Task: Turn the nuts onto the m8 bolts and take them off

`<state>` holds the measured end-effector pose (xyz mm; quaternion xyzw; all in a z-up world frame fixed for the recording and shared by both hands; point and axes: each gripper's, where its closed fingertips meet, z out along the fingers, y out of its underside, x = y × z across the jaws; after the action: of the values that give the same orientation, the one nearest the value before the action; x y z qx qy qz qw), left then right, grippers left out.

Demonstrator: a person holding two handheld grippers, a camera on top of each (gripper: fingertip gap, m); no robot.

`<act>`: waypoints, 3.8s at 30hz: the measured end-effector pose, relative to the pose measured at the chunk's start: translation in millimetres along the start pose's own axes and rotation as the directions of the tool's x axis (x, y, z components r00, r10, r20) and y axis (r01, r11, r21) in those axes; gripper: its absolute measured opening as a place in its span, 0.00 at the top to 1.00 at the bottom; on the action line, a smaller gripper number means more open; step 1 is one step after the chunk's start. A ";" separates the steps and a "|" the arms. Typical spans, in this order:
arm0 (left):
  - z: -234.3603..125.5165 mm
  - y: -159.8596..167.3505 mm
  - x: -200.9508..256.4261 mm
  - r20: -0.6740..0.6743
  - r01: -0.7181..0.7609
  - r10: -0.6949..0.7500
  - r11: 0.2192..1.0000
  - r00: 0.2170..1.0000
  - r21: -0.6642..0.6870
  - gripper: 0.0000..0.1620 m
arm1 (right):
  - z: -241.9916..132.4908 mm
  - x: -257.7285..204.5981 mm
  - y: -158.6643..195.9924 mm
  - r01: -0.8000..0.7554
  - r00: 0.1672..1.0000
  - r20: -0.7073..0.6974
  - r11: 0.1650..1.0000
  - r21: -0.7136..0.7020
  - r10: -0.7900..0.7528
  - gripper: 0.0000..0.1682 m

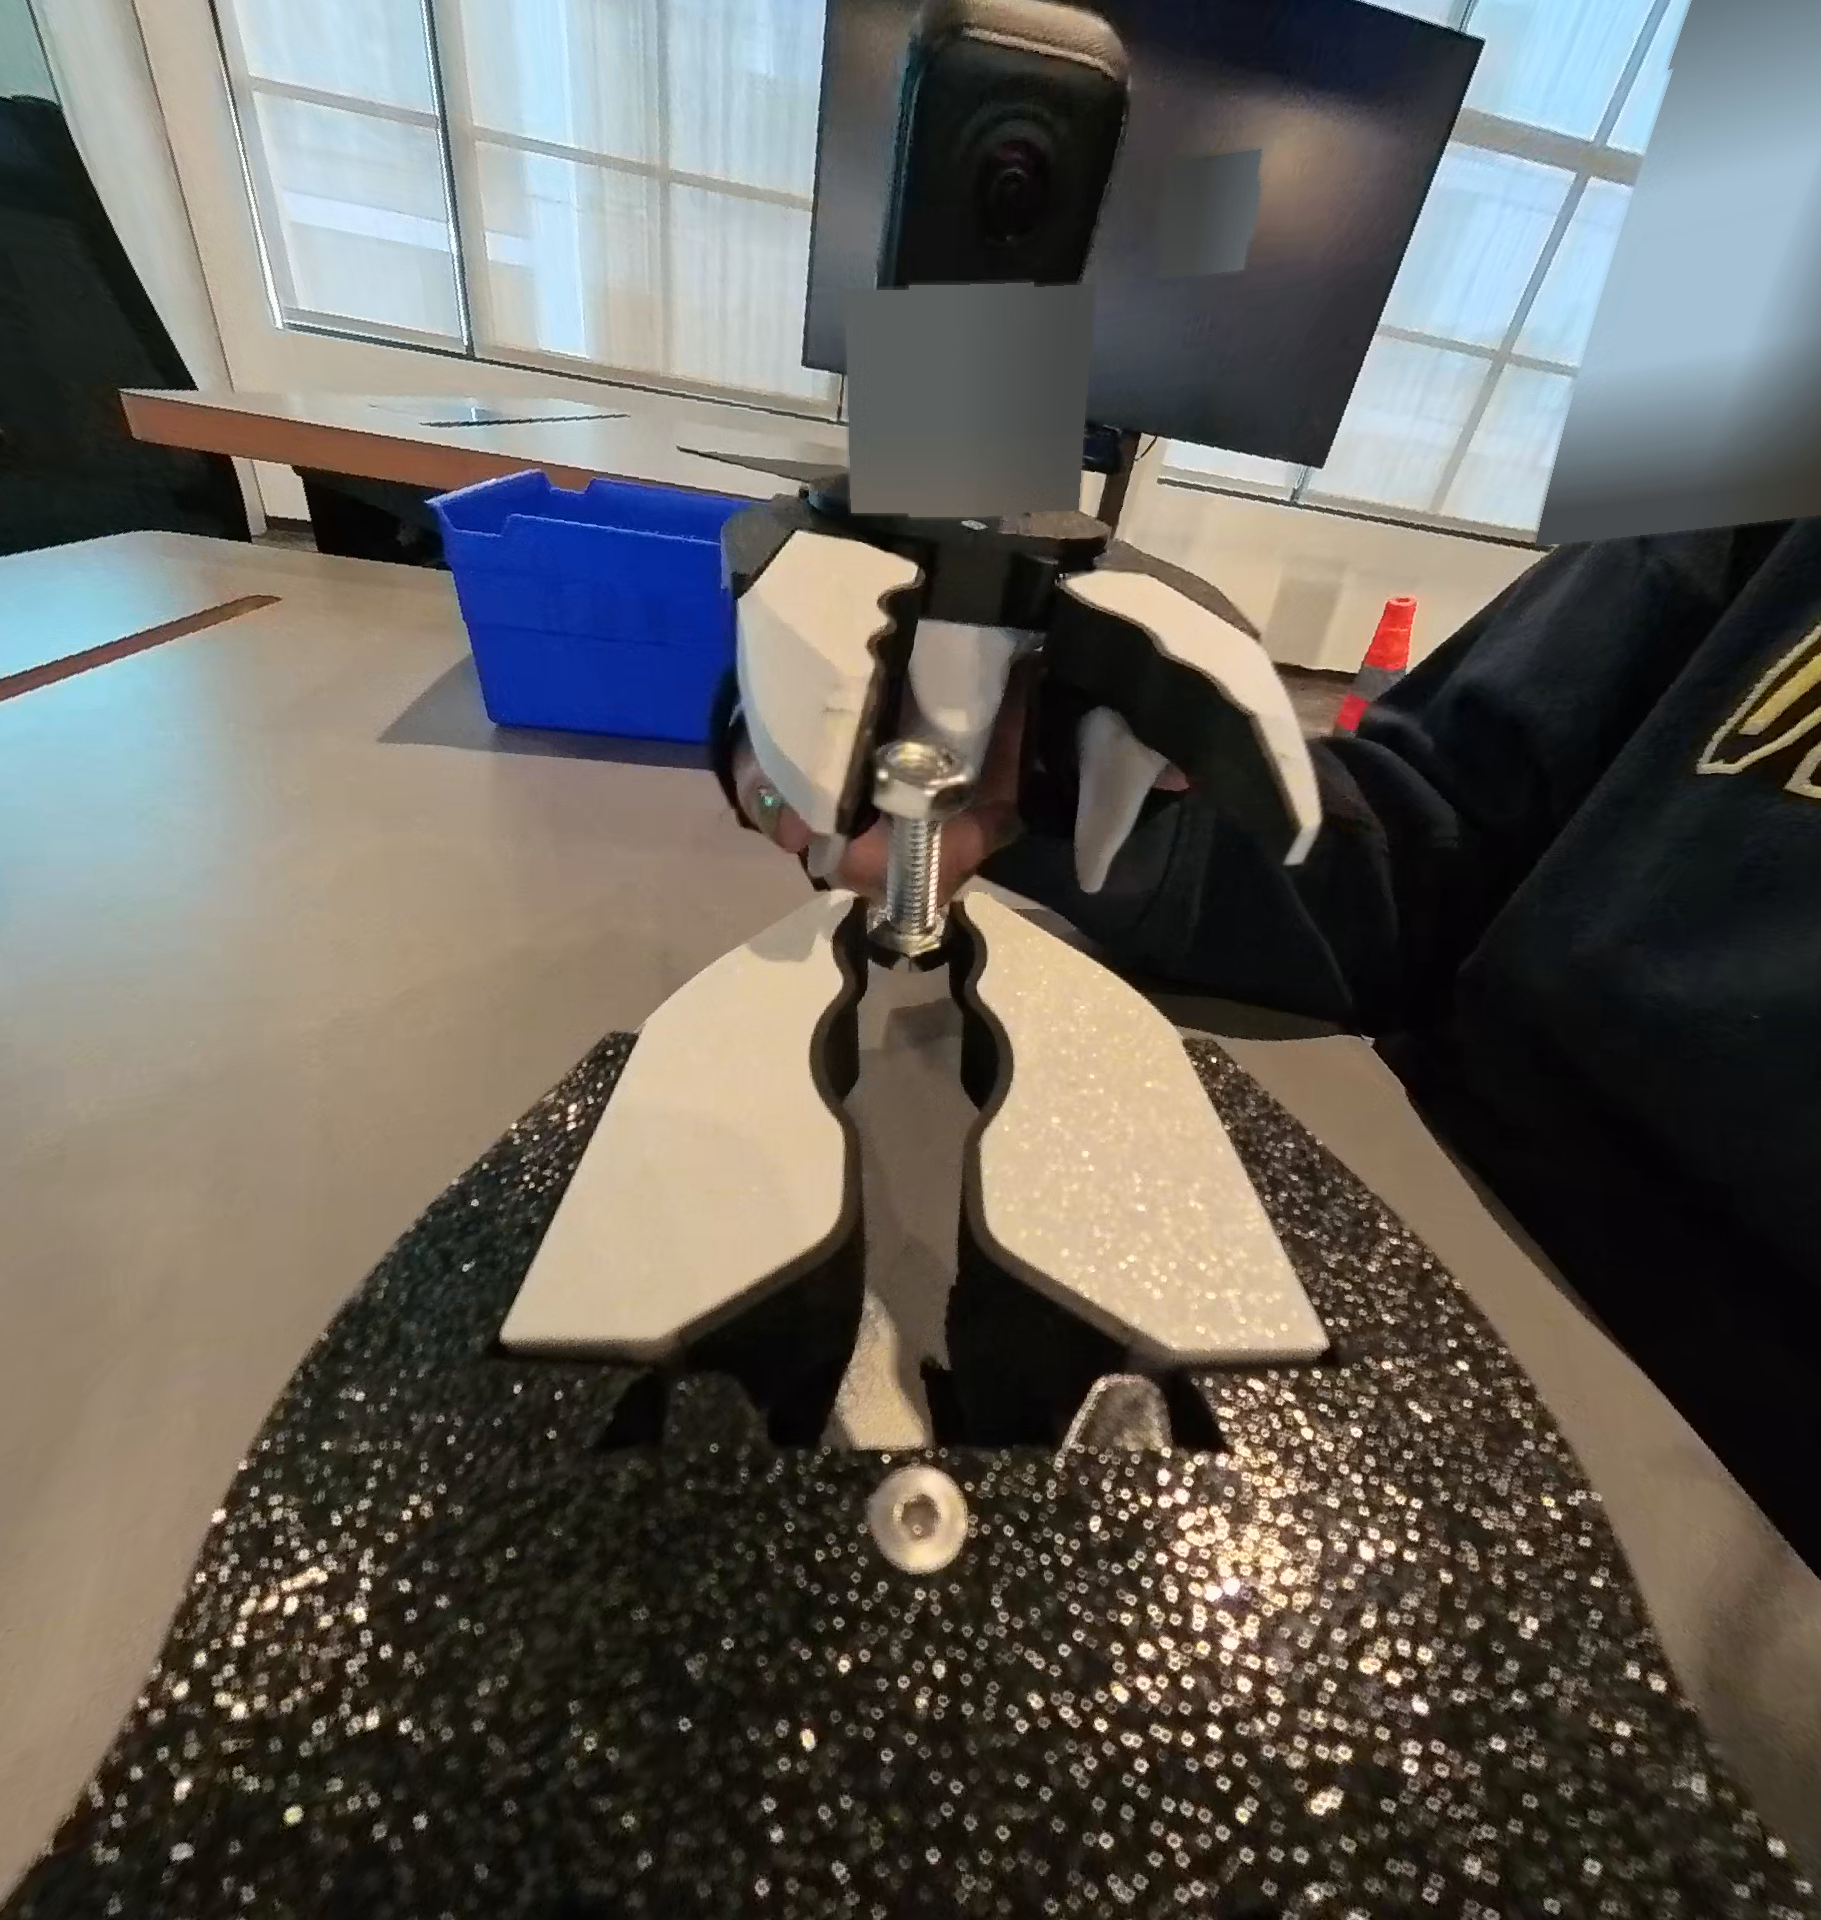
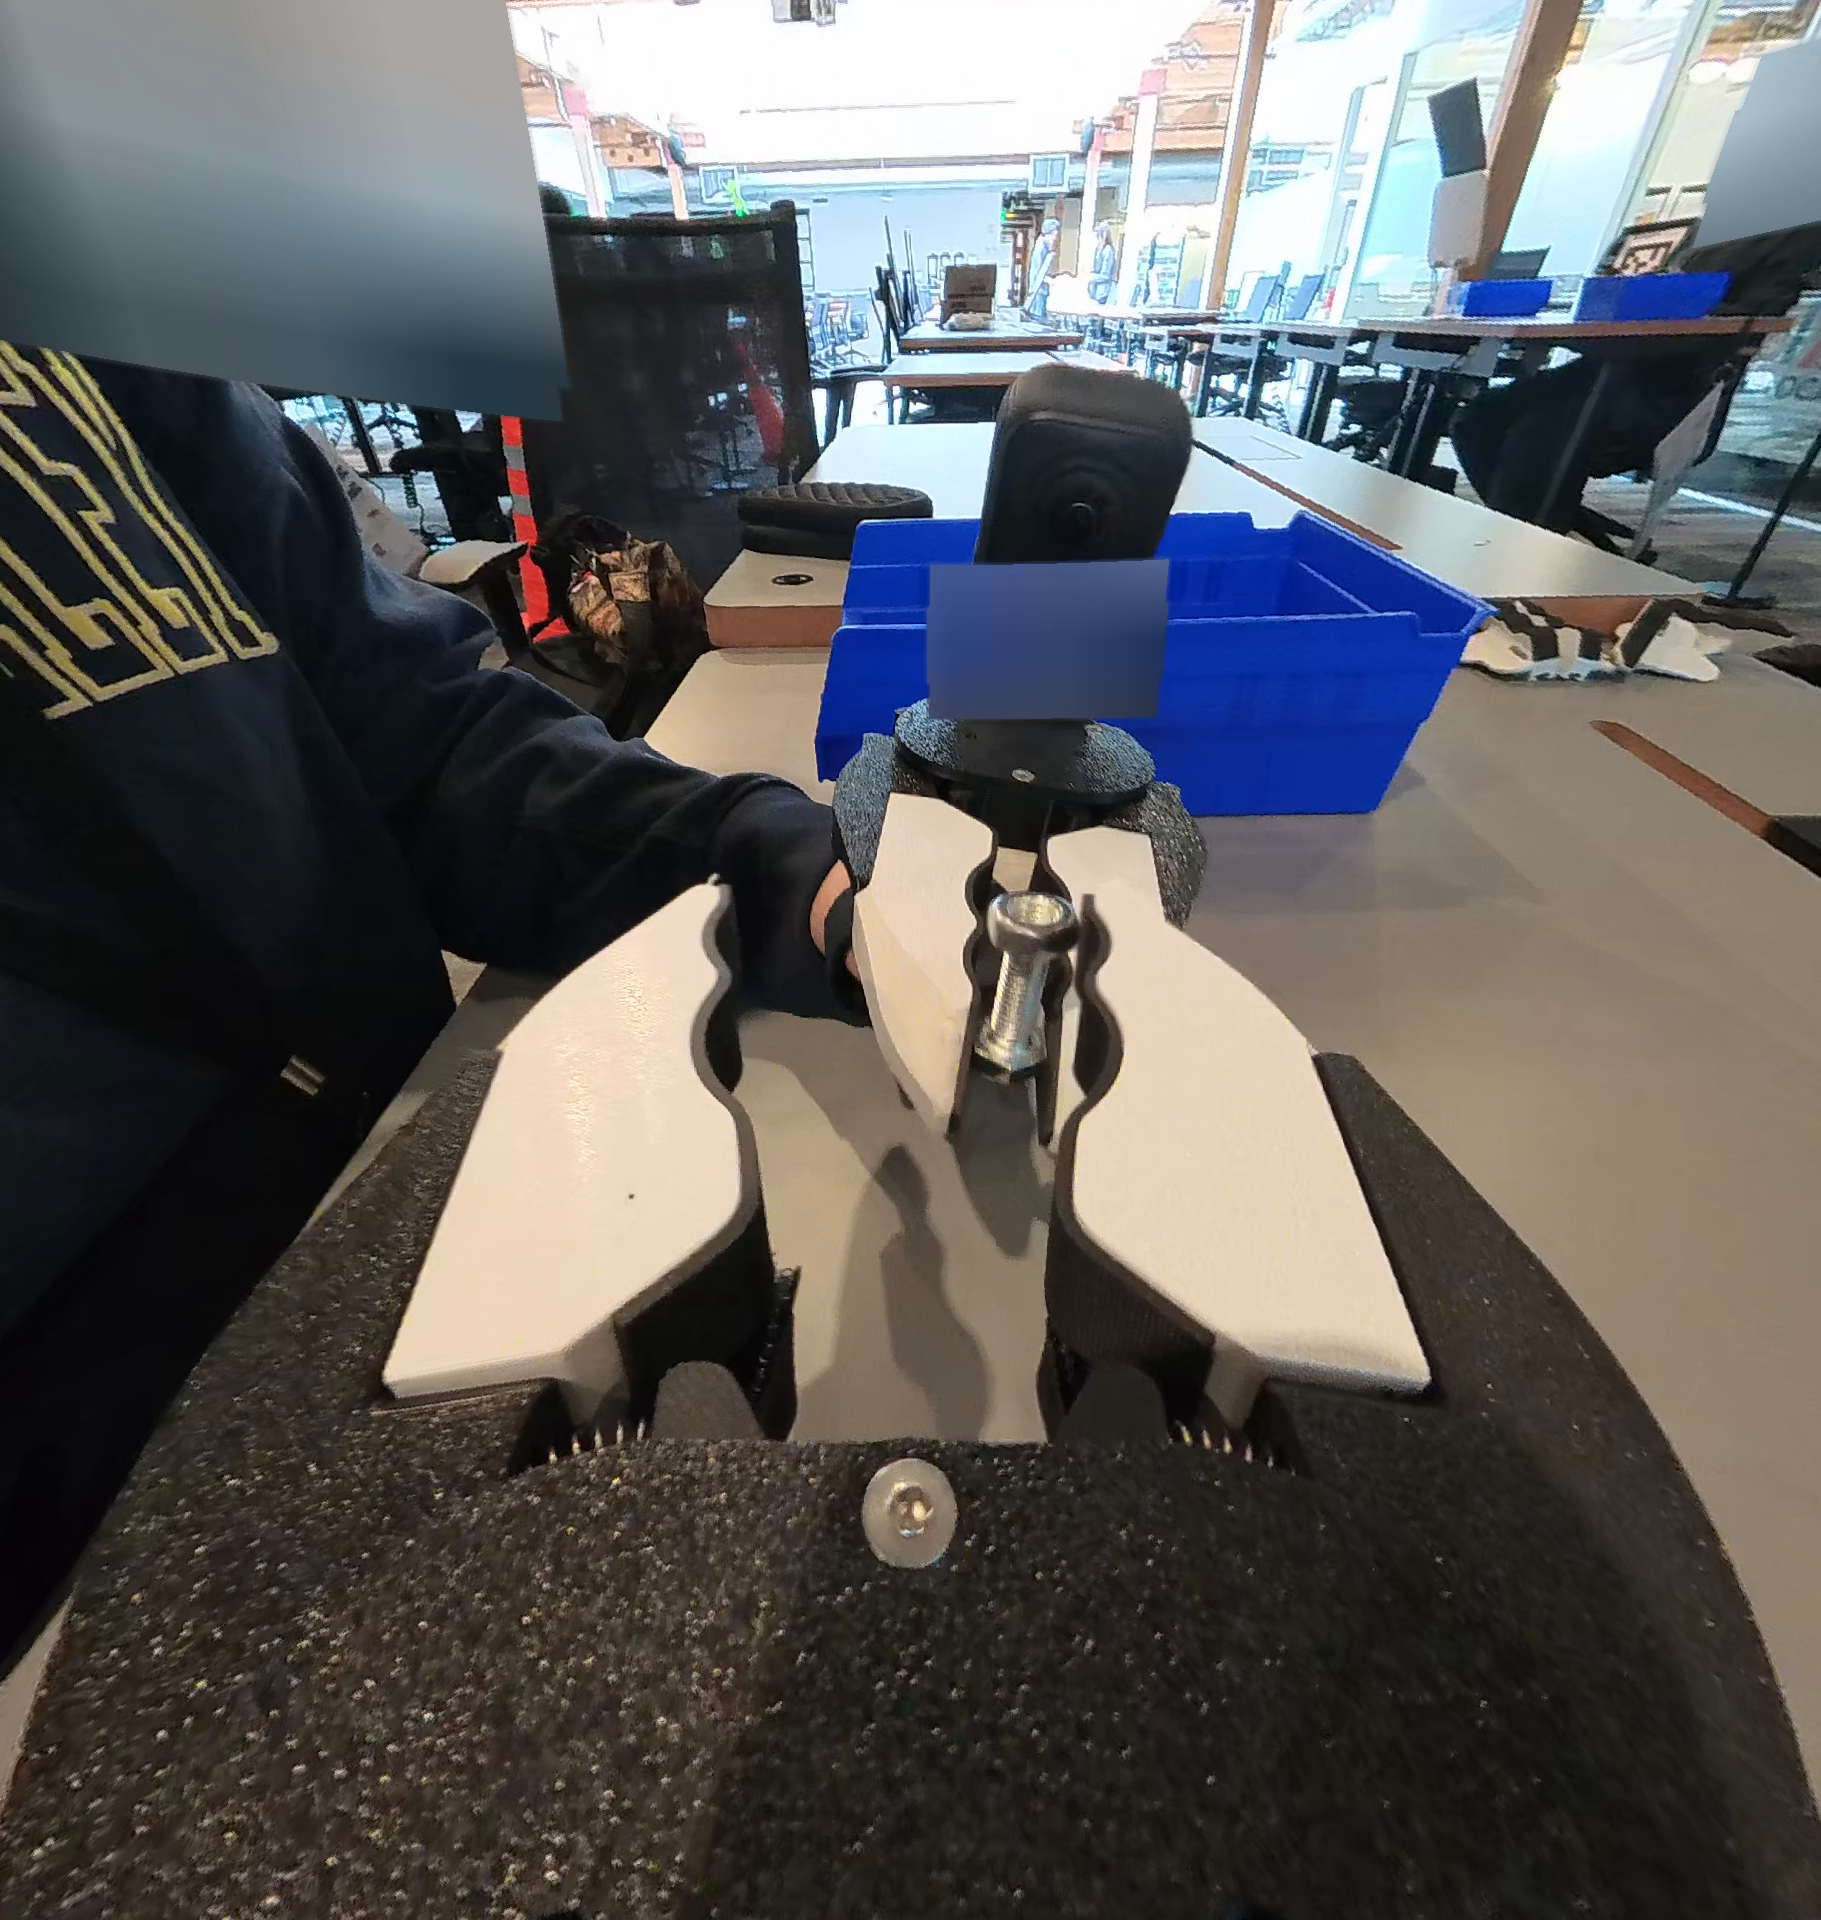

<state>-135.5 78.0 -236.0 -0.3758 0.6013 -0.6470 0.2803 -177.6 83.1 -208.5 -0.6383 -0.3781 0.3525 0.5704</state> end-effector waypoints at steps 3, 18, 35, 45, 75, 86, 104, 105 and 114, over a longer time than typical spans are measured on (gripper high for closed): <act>-0.2 0.2 -0.2 0.001 0.002 -0.002 1.000 1.000 -0.001 0.91 | -6.2 3.1 0.0 0.000 1.000 -0.017 1.000 -0.005 -0.001 0.68; 2.5 4.3 3.4 -0.016 -0.005 0.005 0.999 1.000 -0.034 0.91 | -3.5 -0.9 3.9 0.007 1.000 0.000 1.000 -0.022 -0.007 0.70; 1.4 5.2 3.5 -0.027 0.016 -0.017 0.999 0.999 -0.045 0.91 | -17.5 4.5 2.6 -0.007 1.000 -0.020 1.000 -0.015 0.007 0.66; 5.6 9.8 8.1 -0.039 0.000 -0.003 0.997 0.999 -0.080 0.91 | -3.7 -5.0 10.0 0.015 0.999 0.032 0.998 -0.064 -0.013 0.71; -0.6 4.7 2.3 -0.031 0.046 -0.047 0.998 0.998 -0.041 0.91 | -35.9 16.0 9.3 -0.012 0.999 -0.036 1.000 0.017 0.012 0.78; 5.4 9.3 7.1 -0.053 0.034 -0.038 0.997 0.998 -0.073 0.91 | 6.2 -4.5 13.2 0.069 0.997 0.029 0.997 -0.023 -0.069 0.62; 8.2 10.0 10.4 -0.074 0.045 -0.050 0.996 0.996 -0.074 0.91 | -7.0 -4.3 22.0 0.044 0.998 0.050 0.998 -0.045 -0.042 0.67; 7.9 9.5 10.4 -0.074 0.044 -0.049 0.997 0.996 -0.070 0.91 | -17.2 -2.5 20.8 0.014 0.998 0.057 0.999 -0.038 -0.012 0.72; 9.3 11.8 11.1 -0.077 0.041 -0.047 0.995 0.996 -0.088 0.91 | -19.0 9.7 20.7 0.041 0.999 -0.027 0.998 -0.039 -0.043 0.75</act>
<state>-135.1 62.3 -246.1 -0.3748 0.6310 -0.6407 0.2253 -154.6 81.6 -227.3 -0.6459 -0.3902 0.3242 0.5705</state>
